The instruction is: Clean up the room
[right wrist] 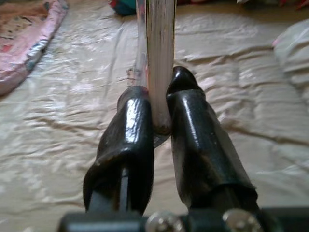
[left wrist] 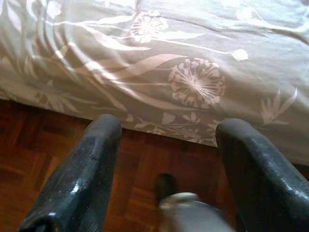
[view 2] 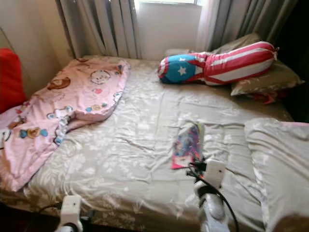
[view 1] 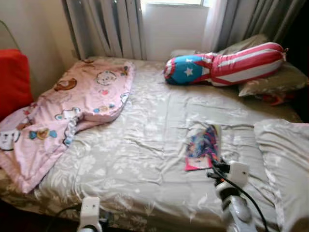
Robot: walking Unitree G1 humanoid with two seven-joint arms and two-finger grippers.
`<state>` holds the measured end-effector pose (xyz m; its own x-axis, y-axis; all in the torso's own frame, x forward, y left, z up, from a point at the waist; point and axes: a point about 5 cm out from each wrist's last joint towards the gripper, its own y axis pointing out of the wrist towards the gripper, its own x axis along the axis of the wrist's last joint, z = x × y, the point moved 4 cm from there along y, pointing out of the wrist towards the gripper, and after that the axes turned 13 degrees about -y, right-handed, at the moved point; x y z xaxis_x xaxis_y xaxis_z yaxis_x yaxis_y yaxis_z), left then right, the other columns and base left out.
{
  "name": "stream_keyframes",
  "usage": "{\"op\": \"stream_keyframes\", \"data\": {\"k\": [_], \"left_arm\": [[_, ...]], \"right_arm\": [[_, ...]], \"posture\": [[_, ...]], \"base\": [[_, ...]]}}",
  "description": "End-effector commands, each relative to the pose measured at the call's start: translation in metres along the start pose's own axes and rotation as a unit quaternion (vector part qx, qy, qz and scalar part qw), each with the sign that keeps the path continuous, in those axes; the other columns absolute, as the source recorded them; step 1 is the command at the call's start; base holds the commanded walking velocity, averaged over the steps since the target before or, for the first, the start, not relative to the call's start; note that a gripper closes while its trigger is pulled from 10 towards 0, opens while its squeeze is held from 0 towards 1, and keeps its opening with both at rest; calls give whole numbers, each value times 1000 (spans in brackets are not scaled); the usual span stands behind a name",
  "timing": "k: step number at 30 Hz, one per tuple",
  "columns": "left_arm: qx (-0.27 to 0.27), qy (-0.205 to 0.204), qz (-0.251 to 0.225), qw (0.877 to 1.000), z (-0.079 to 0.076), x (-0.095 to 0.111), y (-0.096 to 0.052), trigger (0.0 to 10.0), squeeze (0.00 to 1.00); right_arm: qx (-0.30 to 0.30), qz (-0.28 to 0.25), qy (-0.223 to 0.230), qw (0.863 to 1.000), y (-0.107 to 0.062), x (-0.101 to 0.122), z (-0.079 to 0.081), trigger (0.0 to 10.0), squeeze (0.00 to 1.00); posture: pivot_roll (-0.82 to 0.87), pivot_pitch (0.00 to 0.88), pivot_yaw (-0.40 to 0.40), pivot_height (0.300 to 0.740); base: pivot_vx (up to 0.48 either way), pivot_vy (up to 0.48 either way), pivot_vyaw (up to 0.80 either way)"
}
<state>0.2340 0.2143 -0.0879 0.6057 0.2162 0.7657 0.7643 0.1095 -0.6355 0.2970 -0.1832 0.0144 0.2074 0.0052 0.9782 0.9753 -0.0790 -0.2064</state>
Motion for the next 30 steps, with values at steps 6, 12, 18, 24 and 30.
{"op": "stream_keyframes", "data": {"k": [6, 12, 18, 24, 30], "left_arm": [[3, 3, 6, 1000, 2, -4, -1, 10000, 0], [5, -1, 5, 1000, 3, -3, -1, 10000, 0], [3, -9, 4, 1000, 3, -3, -1, 10000, 0], [1, -10, 6, 1000, 2, -4, -1, 10000, 0], [1, -9, 9, 1000, 3, -5, -2, 10000, 0]], "right_arm": [[11, -26, 6, 1000, 4, 13, 8, 10000, 0], [10, -25, 7, 1000, 4, 12, 8, 10000, 0], [5, -23, 9, 1000, 4, 11, 7, 10000, 0], [2, -25, 12, 1000, 4, 12, 6, 10000, 0], [3, -12, 8, 1000, 5, 8, 5, 10000, 0]], "posture": [[-23, 0, -38, 740], [-23, 0, -38, 740], [-24, 0, -38, 740], [-24, 0, -38, 740], [-24, 0, -38, 740]], "base": [[0, -291, 0], [0, -49, 0], [0, 0, 0], [0, 0, 0], [0, 0, -330]]}}
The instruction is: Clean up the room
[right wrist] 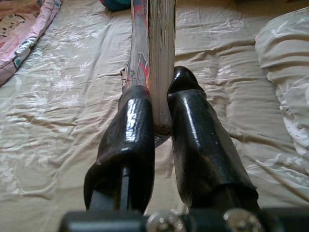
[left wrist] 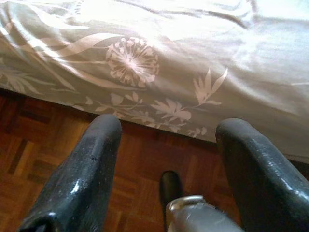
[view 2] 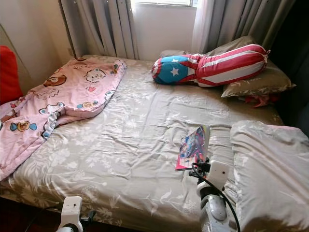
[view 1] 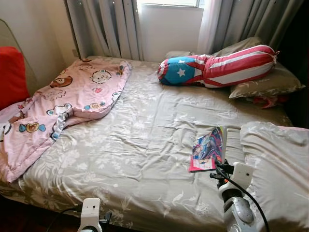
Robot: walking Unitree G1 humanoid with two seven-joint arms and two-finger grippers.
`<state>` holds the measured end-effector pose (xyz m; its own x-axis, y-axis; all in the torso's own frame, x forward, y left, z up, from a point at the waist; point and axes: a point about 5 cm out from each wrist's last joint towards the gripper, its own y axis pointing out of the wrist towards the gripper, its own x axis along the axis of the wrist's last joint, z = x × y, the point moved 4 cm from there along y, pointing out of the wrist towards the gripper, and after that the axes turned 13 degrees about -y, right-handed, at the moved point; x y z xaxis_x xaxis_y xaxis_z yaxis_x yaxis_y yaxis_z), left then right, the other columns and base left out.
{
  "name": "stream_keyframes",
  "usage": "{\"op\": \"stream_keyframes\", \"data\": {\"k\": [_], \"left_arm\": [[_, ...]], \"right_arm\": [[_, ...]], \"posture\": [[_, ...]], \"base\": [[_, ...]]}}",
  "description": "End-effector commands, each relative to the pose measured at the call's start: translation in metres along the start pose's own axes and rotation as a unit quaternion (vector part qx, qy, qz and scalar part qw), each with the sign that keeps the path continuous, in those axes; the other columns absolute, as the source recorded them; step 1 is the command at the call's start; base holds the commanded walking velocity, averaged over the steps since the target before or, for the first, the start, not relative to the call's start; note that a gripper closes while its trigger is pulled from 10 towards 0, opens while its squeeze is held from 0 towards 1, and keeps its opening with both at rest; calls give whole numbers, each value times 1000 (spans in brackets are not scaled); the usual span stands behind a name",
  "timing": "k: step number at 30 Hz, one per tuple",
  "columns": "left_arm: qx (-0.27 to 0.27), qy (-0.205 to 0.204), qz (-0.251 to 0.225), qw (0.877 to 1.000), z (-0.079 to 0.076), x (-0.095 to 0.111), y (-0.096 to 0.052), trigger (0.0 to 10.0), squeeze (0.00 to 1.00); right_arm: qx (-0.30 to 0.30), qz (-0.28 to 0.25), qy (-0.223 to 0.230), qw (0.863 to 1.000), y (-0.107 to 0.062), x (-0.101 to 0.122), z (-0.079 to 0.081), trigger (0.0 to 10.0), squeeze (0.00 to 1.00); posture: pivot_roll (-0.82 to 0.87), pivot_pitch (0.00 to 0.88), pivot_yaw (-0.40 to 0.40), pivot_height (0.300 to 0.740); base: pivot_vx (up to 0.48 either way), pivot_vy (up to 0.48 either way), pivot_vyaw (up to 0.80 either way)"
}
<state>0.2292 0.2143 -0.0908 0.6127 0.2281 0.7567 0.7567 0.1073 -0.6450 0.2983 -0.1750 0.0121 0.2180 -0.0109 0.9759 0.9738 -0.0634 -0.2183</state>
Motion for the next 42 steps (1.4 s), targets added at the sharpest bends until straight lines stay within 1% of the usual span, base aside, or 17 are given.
{"op": "stream_keyframes", "data": {"k": [1, 3, 8, 18, 25, 27, 30, 32, 34, 35, 36, 37, 39, 40, 42], "left_arm": [[1, -3, 3, 1000, 1, -1, 0, 10000, 0], [2, -3, 4, 1000, 2, -1, 0, 10000, 0], [3, -2, 6, 1000, 2, -2, -1, 10000, 0], [4, -1, 8, 1000, 3, -5, -1, 10000, 0], [3, -4, 4, 1000, 1, -3, -1, 10000, 0], [2, -4, 1, 1000, 1, -1, 0, 10000, 0], [-13, -13, -26, 999, -7, 13, 3, 10000, 0], [-15, -15, -30, 999, -8, 15, 3, 10000, 0], [-23, -23, -50, 998, -12, 24, 5, 10000, 0], [-23, -23, -50, 998, -12, 24, 5, 10000, 0], [-34, -29, -74, 996, -16, 35, 6, 10000, 0], [-40, -32, -88, 995, -19, 41, 6, 10000, 0], [-46, -34, -107, 993, -21, 49, 6, 10000, 0], [-51, -34, -128, 990, -23, 58, 5, 10000, 0], [-50, -34, -159, 985, -22, 70, 3, 10000, 0]], "right_arm": [[-3, -19, -1, 1000, 4, 10, -3, 10000, 0], [-6, -22, 3, 1000, 3, 11, -3, 10000, 0], [-6, -27, 1, 1000, 3, 12, -3, 10000, 0], [-6, -19, -2, 1000, 3, 9, -3, 10000, 0], [-5, -20, -3, 1000, 3, 10, -3, 10000, 0], [-4, -20, -3, 1000, 3, 9, -3, 10000, 0], [6, -17, 0, 1000, 2, 7, 1, 10000, 0], [7, -17, 1, 1000, 2, 7, 2, 10000, 0], [13, -16, 2, 1000, 1, 6, 4, 10000, 0], [13, -16, 2, 1000, 1, 6, 4, 10000, 0], [17, -14, 3, 1000, 0, 5, 6, 10000, 0], [20, -13, 2, 1000, 0, 4, 7, 10000, 0], [23, -13, 4, 1000, -1, 4, 8, 10000, 0], [28, -14, 6, 999, -1, 4, 9, 10000, 0], [35, -18, 10, 999, -1, 5, 12, 10000, 0]], "posture": [[-24, 0, -38, 740], [-26, 0, -39, 740], [-26, 0, -39, 740], [-26, 0, -40, 740], [-28, 0, -41, 740], [-29, 0, -39, 740], [-30, 0, -38, 740], [-30, 0, -38, 740], [-30, 0, -36, 740], [-30, 0, -36, 740], [-29, 0, -35, 740], [-29, 0, -34, 740], [-33, 0, -31, 740], [-33, 0, -30, 740], [-35, 0, -26, 740]], "base": [[0, 0, -681], [0, 0, -603], [250, 0, 0], [274, 0, 0], [295, 0, 0], [0, 0, 0], [0, 0, 0], [0, 0, 0], [0, 0, 0], [0, 0, 0], [0, 0, 0], [0, 0, 0], [0, 0, 0], [0, 0, 0], [0, 0, 0]]}}
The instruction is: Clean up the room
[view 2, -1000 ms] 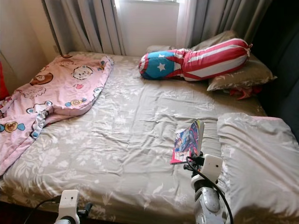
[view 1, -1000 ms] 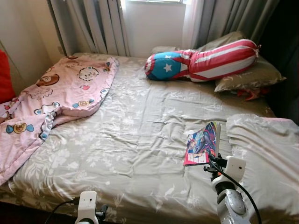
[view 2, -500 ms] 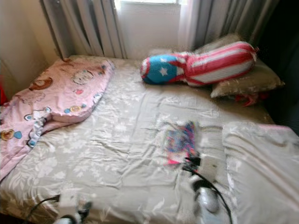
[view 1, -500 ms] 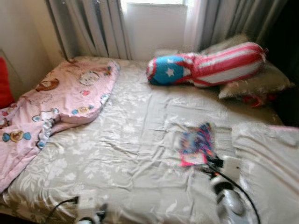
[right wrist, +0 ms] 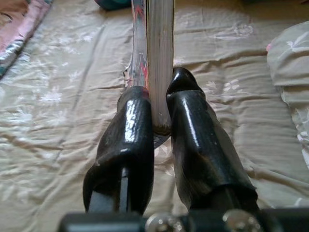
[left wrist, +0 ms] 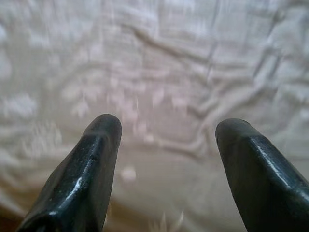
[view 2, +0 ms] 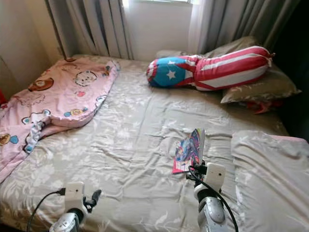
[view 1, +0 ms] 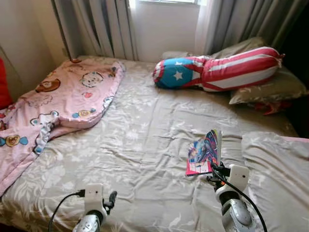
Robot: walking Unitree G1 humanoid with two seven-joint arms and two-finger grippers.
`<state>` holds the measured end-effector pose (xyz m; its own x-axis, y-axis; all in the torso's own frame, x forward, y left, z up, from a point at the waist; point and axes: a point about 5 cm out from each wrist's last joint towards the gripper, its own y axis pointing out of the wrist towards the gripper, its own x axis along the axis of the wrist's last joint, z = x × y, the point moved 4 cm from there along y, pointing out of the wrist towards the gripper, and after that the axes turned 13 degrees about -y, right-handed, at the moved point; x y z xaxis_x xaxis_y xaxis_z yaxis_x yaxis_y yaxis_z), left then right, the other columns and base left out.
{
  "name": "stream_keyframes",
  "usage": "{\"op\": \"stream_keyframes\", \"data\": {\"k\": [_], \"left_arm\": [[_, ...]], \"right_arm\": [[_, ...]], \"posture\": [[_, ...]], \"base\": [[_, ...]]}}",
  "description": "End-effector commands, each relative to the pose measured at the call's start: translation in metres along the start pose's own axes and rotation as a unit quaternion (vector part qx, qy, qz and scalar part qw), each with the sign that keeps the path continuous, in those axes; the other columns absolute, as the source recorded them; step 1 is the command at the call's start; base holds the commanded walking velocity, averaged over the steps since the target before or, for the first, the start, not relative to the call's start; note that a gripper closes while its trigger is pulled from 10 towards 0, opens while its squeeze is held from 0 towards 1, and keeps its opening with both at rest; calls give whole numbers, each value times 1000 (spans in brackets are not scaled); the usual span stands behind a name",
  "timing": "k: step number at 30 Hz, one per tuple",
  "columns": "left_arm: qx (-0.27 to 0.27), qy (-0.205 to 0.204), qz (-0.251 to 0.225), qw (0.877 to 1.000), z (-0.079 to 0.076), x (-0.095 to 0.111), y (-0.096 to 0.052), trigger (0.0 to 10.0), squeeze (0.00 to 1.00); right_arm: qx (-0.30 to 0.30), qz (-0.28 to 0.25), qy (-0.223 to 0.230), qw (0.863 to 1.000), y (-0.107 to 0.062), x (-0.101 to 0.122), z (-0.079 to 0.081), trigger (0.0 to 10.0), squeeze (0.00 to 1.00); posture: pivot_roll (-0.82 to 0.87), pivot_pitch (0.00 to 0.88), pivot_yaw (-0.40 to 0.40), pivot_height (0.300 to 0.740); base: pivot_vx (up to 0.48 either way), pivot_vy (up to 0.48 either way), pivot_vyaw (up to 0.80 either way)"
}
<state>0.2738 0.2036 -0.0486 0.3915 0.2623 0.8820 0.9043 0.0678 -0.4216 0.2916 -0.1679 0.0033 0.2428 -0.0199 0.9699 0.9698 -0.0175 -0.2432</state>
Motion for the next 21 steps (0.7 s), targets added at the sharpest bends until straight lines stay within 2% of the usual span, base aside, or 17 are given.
{"op": "stream_keyframes", "data": {"k": [1, 2, 5, 10, 11, 15, 17, 21], "left_arm": [[6, 4, -53, 999, 4, 20, 1, 10000, 0], [9, 13, -79, 997, 5, 31, 0, 10000, 0], [13, 19, -114, 993, 9, 45, -4, 10000, 0], [7, 19, -136, 991, 8, 53, -8, 10000, 0], [-9, 20, -144, 989, 1, 57, -8, 10000, 0], [-15, 0, -166, 986, -11, 70, -8, 10000, 0], [-15, -2, -167, 986, -13, 71, -8, 10000, 0], [-42, 18, -172, 984, -28, 72, -9, 10000, 0]], "right_arm": [[18, -33, 7, 999, 3, 16, 7, 10000, 0], [26, -36, 9, 999, 3, 16, 9, 10000, 0], [43, -41, 14, 998, 2, 18, 14, 10000, 0], [71, -48, 23, 996, 2, 21, 22, 10000, 0], [76, -48, 22, 996, 2, 21, 23, 10000, 0], [65, -32, 33, 997, 4, 16, 21, 10000, 0], [66, -26, 29, 997, 5, 14, 22, 10000, 0], [71, -31, 26, 997, 4, 14, 25, 10000, 0]], "posture": [[-37, 0, -24, 740], [-40, 0, -20, 740], [-45, 0, -16, 740], [-46, 0, -13, 740], [-40, 0, -17, 740], [-34, 0, -13, 740], [-36, 0, -11, 740], [-37, 0, -8, 710]], "base": [[0, 0, 0], [0, 0, 0], [0, 0, 0], [0, 0, 0], [0, 0, 0], [0, 0, 0], [0, 0, 0], [0, 0, 0]]}}
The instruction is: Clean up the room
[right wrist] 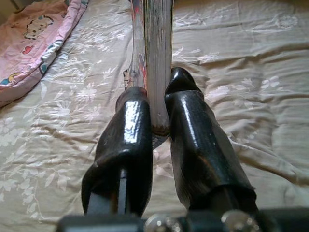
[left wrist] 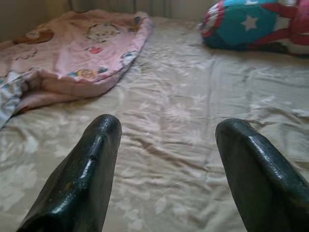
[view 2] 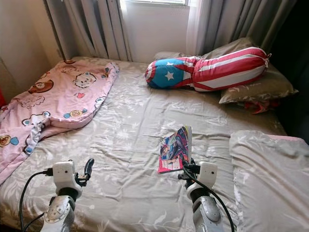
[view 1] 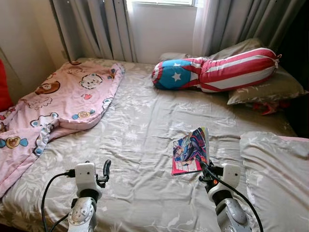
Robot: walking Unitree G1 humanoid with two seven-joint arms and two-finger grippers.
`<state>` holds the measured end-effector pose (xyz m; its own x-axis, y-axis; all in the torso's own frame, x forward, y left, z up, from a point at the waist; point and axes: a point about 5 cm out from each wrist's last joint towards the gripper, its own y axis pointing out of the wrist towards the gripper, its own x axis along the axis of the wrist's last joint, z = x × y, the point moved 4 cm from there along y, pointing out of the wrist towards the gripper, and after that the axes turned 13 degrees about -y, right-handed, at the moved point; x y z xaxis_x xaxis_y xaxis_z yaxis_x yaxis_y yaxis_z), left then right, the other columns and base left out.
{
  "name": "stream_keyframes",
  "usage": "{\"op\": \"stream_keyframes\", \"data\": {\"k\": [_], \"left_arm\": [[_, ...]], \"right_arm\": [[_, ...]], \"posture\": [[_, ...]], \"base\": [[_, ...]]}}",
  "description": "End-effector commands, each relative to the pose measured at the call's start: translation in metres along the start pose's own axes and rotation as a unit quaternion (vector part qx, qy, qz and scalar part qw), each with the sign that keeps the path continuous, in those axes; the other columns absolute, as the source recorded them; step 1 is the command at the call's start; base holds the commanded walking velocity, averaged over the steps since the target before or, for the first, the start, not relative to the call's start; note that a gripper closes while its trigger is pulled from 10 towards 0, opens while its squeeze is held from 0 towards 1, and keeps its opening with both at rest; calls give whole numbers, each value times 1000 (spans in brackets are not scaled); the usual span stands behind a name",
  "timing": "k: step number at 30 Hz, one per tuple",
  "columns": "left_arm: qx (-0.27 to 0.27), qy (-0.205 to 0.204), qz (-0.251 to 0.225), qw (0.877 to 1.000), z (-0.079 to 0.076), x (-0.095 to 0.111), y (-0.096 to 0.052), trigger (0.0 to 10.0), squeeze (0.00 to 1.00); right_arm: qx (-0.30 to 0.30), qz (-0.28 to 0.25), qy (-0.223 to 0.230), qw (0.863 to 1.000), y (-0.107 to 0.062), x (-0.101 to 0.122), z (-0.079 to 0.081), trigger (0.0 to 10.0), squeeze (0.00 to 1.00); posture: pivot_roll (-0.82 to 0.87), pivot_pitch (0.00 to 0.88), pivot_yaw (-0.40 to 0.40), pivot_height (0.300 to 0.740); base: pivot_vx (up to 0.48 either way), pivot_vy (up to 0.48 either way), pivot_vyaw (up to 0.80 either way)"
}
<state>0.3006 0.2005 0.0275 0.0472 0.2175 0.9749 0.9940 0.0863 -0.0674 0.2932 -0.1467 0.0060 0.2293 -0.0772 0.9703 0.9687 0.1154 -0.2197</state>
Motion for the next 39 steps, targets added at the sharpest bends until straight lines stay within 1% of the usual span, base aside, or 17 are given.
{"op": "stream_keyframes", "data": {"k": [1, 4, 6, 11, 15, 18, 20, 22, 25, 28, 35, 36, 39], "left_arm": [[-7, 8, 8, 1000, -5, -4, -2, 10000, 0], [-2, 5, 9, 1000, -2, -3, -2, 10000, 0], [4, 4, 11, 1000, 0, -1, -1, 10000, 0], [6, 3, 10, 1000, 1, 2, -1, 10000, 0], [8, 2, 7, 1000, 0, 5, 1, 10000, 0], [8, 1, 8, 1000, 0, 6, 1, 10000, 0], [9, 0, 9, 1000, 0, 6, 1, 10000, 0], [9, 0, 10, 1000, -1, 7, 1, 10000, 0], [10, 0, 10, 1000, 0, 8, 1, 10000, 0], [12, 0, 12, 1000, 1, 8, 2, 10000, 0], [10, 2, 20, 1000, -1, 5, 2, 10000, 0], [10, 1, 21, 1000, -2, 5, 2, 10000, 0], [9, 0, 22, 1000, -4, 4, 1, 10000, 0]], "right_arm": [[4, -22, -3, 1000, 4, 11, 4, 10000, 0], [0, -27, 0, 1000, 2, 11, 2, 10000, 0], [-6, -31, 1, 999, 1, 12, 0, 10000, 0], [-9, -28, 0, 1000, 1, 10, -1, 10000, 0], [-9, -24, 1, 1000, 0, 8, 1, 10000, 0], [0, -6, -8, 1000, 2, 3, 5, 10000, 0], [5, -7, -7, 1000, 2, 3, 7, 10000, 0], [0, -21, -2, 1000, 2, 6, 5, 10000, 0], [-6, -27, 2, 1000, 1, 8, 3, 10000, 0], [-6, -26, -1, 1000, 2, 9, 3, 10000, 0], [-3, -22, -2, 1000, 3, 7, 3, 10000, 0], [2, -14, -6, 1000, 3, 6, 5, 10000, 0], [7, -7, -9, 1000, 4, 3, 7, 10000, 0]], "posture": [[-37, 0, -8, 705], [-35, 0, -9, 686], [-31, 0, -9, 686], [-24, 0, -10, 686], [-21, 0, -8, 686], [-22, 0, -5, 686], [-20, 0, -4, 677], [-16, 0, -4, 672], [-15, 0, -5, 672], [-17, 0, -6, 672], [-17, 0, -6, 672], [-17, 0, -6, 672], [-17, 0, -7, 662]], "base": [[0, 0, 0], [0, 0, 0], [0, 0, 0], [0, 0, 0], [0, 0, 0], [0, 0, 0], [0, 0, 0], [0, 0, 0], [0, 0, 0], [0, 0, 0], [0, 0, 0], [0, 0, 0], [0, 0, 0]]}}
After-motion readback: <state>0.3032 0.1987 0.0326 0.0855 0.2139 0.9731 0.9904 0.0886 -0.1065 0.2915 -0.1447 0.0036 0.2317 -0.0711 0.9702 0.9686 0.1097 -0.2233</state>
